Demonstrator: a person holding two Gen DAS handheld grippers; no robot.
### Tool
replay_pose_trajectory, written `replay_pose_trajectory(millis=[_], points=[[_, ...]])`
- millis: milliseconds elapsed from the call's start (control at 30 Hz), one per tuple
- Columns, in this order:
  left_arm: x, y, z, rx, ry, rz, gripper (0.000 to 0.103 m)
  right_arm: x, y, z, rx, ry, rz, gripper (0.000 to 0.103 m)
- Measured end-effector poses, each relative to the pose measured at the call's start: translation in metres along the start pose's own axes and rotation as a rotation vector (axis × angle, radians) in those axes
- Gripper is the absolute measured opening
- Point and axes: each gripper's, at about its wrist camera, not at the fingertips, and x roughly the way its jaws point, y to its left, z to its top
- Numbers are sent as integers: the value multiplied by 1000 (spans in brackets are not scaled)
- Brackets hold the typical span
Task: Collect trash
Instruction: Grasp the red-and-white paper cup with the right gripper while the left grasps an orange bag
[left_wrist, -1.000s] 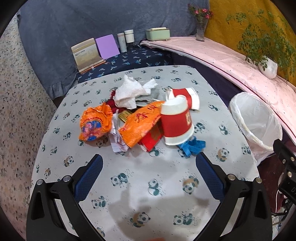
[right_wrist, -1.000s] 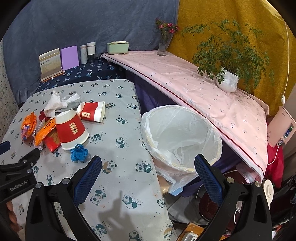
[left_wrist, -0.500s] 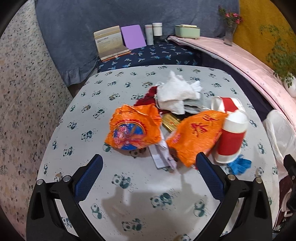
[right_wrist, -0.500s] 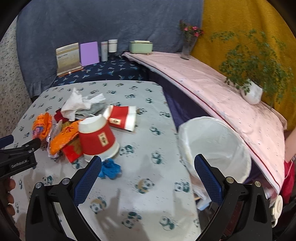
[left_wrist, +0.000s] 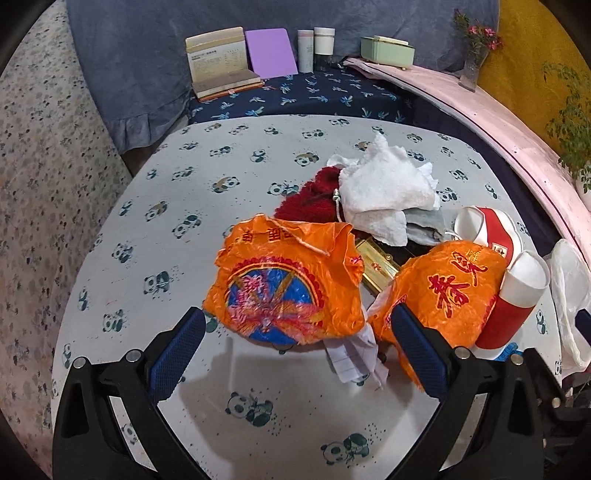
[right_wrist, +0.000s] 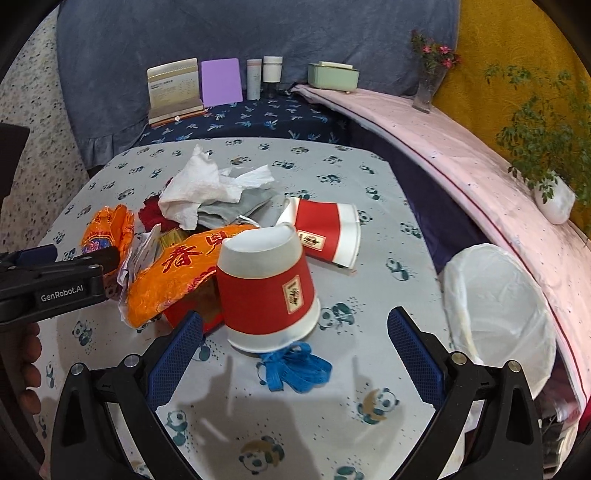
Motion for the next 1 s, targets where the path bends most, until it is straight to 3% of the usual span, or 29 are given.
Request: replay_pose_trajectory(millis=[133,200,267,367,400,500,567,1000], points=[[11,1,5,4,23,-34,83,17,6,3,-8,19,5,94],[17,4,7,3,43,-59,64,24,7,5,-9,22,17,93],[22,8,9,-3,61,-82,59,31,9,8,-9,24,31,92],[26,10,10,1,69,-107,42,43,13,11,-18,31,38,88],[27,11,11,3,73,-116,34,46,14,12,-22,34,39,86],[27,13,11,0,79,-136,23,54,15,13,-24,46,48,77],[26,13,11,4,74,-138,19,56,16,13,-21,49,52,66],[-15,7,19,14,-12,-174,12,18,9,21,-12,-57,54,66]])
